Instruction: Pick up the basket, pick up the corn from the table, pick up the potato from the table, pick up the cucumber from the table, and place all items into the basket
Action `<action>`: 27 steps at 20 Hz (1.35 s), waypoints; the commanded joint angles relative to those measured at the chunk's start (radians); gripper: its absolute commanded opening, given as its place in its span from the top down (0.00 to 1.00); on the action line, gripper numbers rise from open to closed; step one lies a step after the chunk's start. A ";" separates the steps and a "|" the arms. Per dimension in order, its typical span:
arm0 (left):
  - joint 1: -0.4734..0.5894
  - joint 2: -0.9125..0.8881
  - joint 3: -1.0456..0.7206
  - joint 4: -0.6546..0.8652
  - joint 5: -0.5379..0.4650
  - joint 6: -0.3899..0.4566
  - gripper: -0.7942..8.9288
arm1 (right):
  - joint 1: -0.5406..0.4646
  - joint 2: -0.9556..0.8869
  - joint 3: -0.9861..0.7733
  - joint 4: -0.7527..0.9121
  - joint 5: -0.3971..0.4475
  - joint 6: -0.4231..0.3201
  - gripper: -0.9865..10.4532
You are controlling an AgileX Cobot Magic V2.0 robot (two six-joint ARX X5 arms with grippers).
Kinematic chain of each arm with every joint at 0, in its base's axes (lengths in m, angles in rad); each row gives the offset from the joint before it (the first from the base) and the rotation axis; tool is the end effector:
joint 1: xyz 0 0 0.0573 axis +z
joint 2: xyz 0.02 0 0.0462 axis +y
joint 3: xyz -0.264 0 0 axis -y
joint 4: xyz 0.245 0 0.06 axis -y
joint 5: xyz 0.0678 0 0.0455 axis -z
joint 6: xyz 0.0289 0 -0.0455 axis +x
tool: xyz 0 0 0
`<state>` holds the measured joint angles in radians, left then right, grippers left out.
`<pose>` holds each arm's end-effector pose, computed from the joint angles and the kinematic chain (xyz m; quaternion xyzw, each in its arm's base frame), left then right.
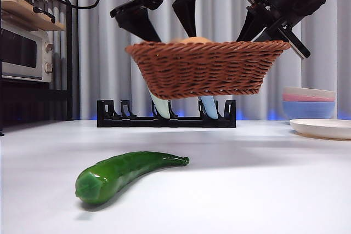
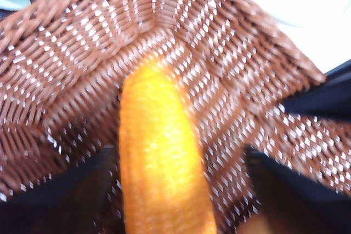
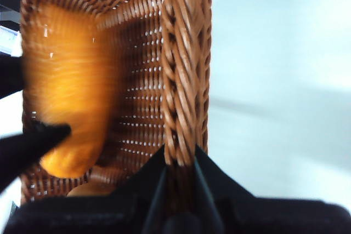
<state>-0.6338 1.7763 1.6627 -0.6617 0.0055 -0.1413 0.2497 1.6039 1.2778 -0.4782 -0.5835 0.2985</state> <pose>0.3167 -0.2330 0.3261 0.0545 0.3792 -0.2648 0.8850 0.3292 0.1004 0.2795 0.1894 0.4370 0.3108 0.8225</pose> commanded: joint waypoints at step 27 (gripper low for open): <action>-0.357 -0.452 -0.669 -0.105 -0.168 -0.230 0.25 | -0.151 -0.005 0.004 0.089 -0.070 0.018 0.92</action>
<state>-0.9985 1.3270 1.0050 -0.7906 -0.1642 -0.3431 0.0986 1.6039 1.2778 -0.4057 -0.6365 0.3031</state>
